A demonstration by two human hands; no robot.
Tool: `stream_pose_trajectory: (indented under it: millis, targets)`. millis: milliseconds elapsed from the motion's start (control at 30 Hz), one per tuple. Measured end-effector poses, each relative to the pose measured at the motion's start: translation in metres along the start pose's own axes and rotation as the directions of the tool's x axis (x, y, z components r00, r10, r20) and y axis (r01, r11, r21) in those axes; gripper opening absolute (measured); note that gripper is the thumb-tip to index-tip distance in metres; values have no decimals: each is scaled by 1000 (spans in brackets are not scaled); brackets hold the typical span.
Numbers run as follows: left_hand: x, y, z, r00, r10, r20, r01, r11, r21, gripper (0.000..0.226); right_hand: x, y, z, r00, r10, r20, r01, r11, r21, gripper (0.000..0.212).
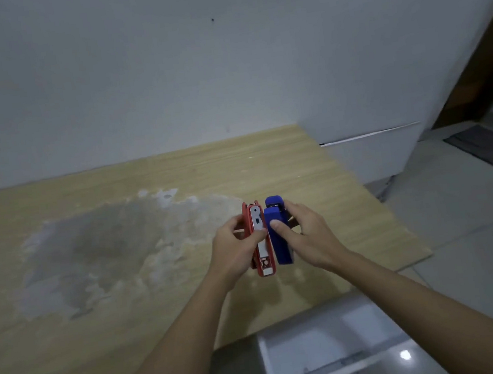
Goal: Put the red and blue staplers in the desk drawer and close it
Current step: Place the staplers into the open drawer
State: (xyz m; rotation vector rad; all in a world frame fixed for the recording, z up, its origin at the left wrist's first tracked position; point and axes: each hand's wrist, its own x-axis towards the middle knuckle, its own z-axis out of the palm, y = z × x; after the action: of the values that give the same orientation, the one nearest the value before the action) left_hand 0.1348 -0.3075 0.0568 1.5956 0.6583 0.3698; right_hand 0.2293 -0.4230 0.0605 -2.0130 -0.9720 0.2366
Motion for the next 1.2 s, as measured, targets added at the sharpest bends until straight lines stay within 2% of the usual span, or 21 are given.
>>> stream_pose_trajectory:
  millis: [167, 400, 567, 667, 767, 967, 1067, 1200]
  targets:
    - [-34, -13, 67, 1000, -15, 12, 15, 1000, 2, 37, -51, 40, -45, 998, 39, 51, -42, 996, 76, 29]
    - [-77, -51, 115, 997, -76, 4, 75, 995, 65, 46, -110, 87, -63, 982, 127, 140, -145, 981, 128, 29]
    - [-98, -84, 132, 997, -71, -36, 77, 975, 207, 50, -144, 119, -47, 964, 212, 164, -239, 955, 173, 34]
    - [-102, -97, 138, 999, -20, -35, 32, 923, 383, 49, -154, 134, -39, 956, 237, 173, -269, 943, 195, 42]
    - [-98, -109, 140, 1000, 23, 22, -31, 851, 525, 46, -157, 148, -32, 971, 179, 160, -200, 971, 131, 42]
    - [-90, -128, 137, 994, -3, 106, -79, 648, 757, 51, -157, 177, -18, 972, 90, 217, -62, 989, -134, 50]
    - [-89, -140, 134, 979, -54, 195, -133, 556, 821, 52, -158, 191, -12, 956, 98, 276, -15, 957, -289, 53]
    - [-81, -156, 136, 967, -112, 231, -144, 507, 850, 55, -155, 206, -2, 940, 121, 319, 67, 853, -518, 66]
